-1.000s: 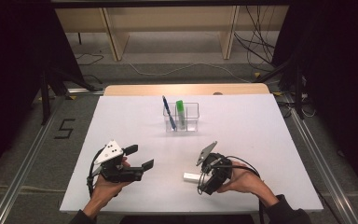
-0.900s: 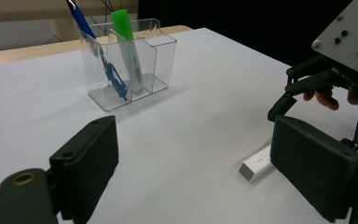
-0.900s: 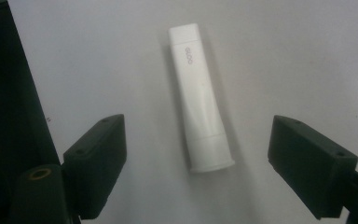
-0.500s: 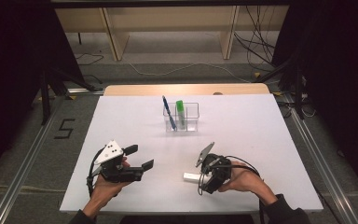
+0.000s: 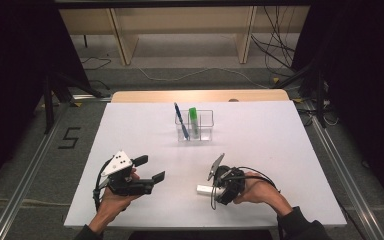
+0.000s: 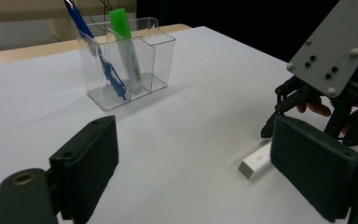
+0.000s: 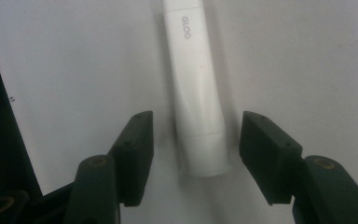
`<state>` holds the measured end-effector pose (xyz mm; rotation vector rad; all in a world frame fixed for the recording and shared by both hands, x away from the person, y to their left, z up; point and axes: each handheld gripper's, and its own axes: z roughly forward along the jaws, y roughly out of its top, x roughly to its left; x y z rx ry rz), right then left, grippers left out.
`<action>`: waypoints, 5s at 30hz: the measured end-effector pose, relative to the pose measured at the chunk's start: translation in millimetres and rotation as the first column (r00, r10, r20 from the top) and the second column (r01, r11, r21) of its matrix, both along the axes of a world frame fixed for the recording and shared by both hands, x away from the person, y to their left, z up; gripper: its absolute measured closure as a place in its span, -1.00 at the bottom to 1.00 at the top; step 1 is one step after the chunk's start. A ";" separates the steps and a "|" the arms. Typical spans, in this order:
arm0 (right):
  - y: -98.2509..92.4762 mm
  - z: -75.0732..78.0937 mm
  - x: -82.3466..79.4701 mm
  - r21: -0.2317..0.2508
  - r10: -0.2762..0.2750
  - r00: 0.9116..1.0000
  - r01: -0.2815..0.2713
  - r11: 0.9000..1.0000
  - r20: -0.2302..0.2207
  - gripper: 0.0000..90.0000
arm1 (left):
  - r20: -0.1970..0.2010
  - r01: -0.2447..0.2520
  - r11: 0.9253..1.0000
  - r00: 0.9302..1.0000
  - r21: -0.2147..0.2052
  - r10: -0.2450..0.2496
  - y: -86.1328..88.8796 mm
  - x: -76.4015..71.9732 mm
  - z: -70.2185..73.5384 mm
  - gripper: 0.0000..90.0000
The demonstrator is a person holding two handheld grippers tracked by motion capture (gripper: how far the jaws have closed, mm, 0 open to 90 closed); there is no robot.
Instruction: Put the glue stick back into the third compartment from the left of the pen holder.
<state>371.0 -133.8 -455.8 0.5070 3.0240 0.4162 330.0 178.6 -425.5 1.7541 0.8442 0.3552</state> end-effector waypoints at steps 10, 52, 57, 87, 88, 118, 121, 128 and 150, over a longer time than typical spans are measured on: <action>0.3 -2.0 1.0 -0.015 0.005 1.000 -0.005 1.000 -0.004 0.20 | -0.002 0.000 1.000 1.000 0.000 0.000 -0.3 0.0 -0.1 -0.68; 6.4 22.4 -28.8 -0.004 0.176 0.900 -0.190 0.982 0.398 0.50 | -0.021 -0.025 1.000 0.999 0.012 0.025 5.1 3.3 1.3 -0.68; 8.6 25.3 -35.8 -0.016 0.205 0.833 -0.230 0.973 0.514 0.50 | -0.030 -0.038 0.999 0.999 0.002 0.038 8.2 4.8 3.8 -0.67; 20.3 20.0 -62.8 -0.238 0.355 0.372 -0.324 0.915 0.858 0.50 | -0.152 0.116 0.990 0.983 0.075 -0.103 -15.2 25.6 43.4 -0.67; 20.9 19.5 -63.8 -0.251 0.366 0.366 -0.325 0.912 0.856 0.50 | -0.154 0.127 0.988 0.982 0.083 -0.113 -17.2 26.4 44.4 -0.67; 31.3 5.1 -71.9 -0.486 0.559 0.115 -0.374 0.790 0.821 0.50 | -0.350 0.420 0.841 0.887 0.339 -0.302 -78.7 42.5 36.0 -0.46; 31.5 3.7 -73.1 -0.489 0.561 0.117 -0.368 0.791 0.819 0.50 | -0.370 0.444 0.820 0.876 0.362 -0.311 -81.3 43.9 35.0 -0.42; 32.4 0.5 -73.3 -0.515 0.584 0.100 -0.370 0.773 0.805 0.50 | -0.410 0.493 0.786 0.848 0.373 -0.336 -89.5 45.0 32.6 -0.29; 33.8 -1.6 -75.1 -0.528 0.595 0.074 -0.386 0.757 0.800 0.50 | -0.481 0.582 0.712 0.790 0.393 -0.380 -102.7 52.6 25.6 0.19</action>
